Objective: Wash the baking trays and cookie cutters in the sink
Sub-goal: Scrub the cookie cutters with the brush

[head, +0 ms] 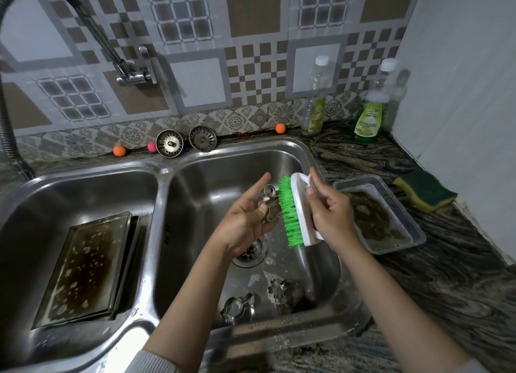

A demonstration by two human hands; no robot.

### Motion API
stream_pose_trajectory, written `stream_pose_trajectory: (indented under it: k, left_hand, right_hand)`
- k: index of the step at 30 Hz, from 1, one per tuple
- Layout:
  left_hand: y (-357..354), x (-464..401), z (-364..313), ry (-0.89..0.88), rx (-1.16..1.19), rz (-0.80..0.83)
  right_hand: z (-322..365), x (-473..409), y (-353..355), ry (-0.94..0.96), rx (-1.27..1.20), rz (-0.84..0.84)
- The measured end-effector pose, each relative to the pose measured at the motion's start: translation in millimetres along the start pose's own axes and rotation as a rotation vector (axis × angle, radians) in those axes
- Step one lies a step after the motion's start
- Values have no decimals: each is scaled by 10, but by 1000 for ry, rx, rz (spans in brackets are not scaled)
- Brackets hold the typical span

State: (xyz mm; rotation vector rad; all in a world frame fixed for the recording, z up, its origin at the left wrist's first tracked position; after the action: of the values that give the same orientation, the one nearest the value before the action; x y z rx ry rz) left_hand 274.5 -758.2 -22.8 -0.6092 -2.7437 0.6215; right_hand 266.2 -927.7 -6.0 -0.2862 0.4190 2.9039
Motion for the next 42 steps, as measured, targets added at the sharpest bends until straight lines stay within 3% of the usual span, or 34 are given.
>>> stream_pose_trajectory:
  k: [5, 10, 20, 26, 32, 37, 42]
  left_hand:
    - [24, -21, 30, -29, -21, -68]
    - [28, 4, 29, 4, 66, 9]
    - [103, -16, 18, -49, -60, -153]
    - [-3, -24, -35, -106, -125, -129]
    - [154, -9, -139, -132, -173, -216]
    - [53, -60, -84, -96, -119, -104]
    - [104, -52, -81, -130, -31, -145]
  right_hand:
    - [-32, -22, -25, -28, -39, 25]
    - [-120, -32, -35, -21, -43, -15]
    - [-21, -44, -16, 19, -54, -13]
    - [149, -141, -4, 91, -141, 76]
    - [72, -13, -16, 99, -57, 225]
    - [253, -175, -2, 164, -31, 198]
    - [238, -72, -114, 195, 76, 187]
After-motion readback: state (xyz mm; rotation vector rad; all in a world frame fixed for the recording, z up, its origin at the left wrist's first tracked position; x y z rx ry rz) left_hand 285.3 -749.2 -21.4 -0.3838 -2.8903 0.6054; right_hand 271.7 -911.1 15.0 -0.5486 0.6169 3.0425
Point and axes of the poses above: each hand's wrist, its own x-axis away from the middle knuckle, its own y-axis out of the back of the hand, z = x × y, the point moved 4 cm from there along -x, towards the middle knuckle, and after that the axes turned 4 degrees about y, right-handed, at the moved point
